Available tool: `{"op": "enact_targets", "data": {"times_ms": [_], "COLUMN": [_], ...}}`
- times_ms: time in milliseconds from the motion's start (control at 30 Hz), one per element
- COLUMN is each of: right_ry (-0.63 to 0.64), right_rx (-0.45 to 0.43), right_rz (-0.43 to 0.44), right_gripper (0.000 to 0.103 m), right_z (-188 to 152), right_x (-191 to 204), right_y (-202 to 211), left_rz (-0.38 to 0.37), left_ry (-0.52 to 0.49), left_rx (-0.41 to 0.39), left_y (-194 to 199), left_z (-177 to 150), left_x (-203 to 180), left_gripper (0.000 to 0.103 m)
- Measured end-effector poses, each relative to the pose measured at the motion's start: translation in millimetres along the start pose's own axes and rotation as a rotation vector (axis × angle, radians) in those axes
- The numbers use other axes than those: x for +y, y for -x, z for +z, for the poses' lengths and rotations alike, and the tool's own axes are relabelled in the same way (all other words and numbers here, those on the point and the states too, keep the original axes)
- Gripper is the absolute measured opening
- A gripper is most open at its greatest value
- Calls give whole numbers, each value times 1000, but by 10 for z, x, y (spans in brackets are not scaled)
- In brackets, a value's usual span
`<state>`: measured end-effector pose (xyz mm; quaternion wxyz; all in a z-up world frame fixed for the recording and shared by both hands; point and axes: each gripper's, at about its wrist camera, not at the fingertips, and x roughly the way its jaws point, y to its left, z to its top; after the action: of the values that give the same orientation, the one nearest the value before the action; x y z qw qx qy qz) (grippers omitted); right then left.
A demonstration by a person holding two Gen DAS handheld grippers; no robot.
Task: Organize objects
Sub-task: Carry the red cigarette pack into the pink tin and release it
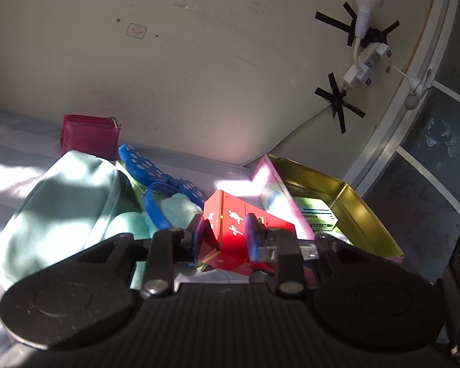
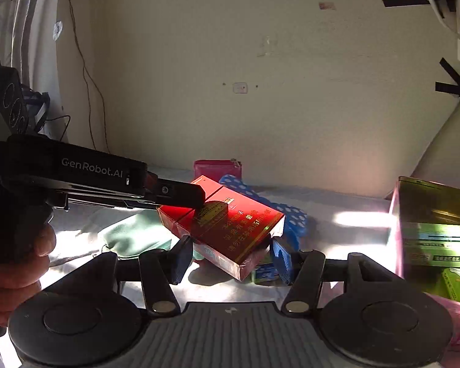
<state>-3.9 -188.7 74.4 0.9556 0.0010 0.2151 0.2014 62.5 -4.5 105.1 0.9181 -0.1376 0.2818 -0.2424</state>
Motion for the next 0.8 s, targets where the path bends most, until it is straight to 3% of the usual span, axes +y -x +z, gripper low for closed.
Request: {"op": "enact_targets", "data": {"times_ms": [200,467,600,733,800], "right_ry": [-62,-185,-205,-177,-180], "right_rx": [-46,-41,-19,-14,-23], "right_rz": [-169,-333,-375,-459,-468], "right_gripper": [50,50,50,59,59], "right_z": [-69,-314,-420,-461,-488], "right_x": [-927,-2158,-2498,-2659,-2707], "right_y": [541,1022,989,870,878], "left_rz": [-112,-221,-210,-135,-100], "left_ry": [-138,-203,-230,-265,-288], "left_rx": [55,160,182,195,175], "left_y": [-724,-1663,-1950,-2074,-2011], "left_z": [-11,-129,-239,-301,-315], "left_x": [-1093,-2207,-2430,-2516,-2486], "left_gripper": [33,33,33,36,38]}}
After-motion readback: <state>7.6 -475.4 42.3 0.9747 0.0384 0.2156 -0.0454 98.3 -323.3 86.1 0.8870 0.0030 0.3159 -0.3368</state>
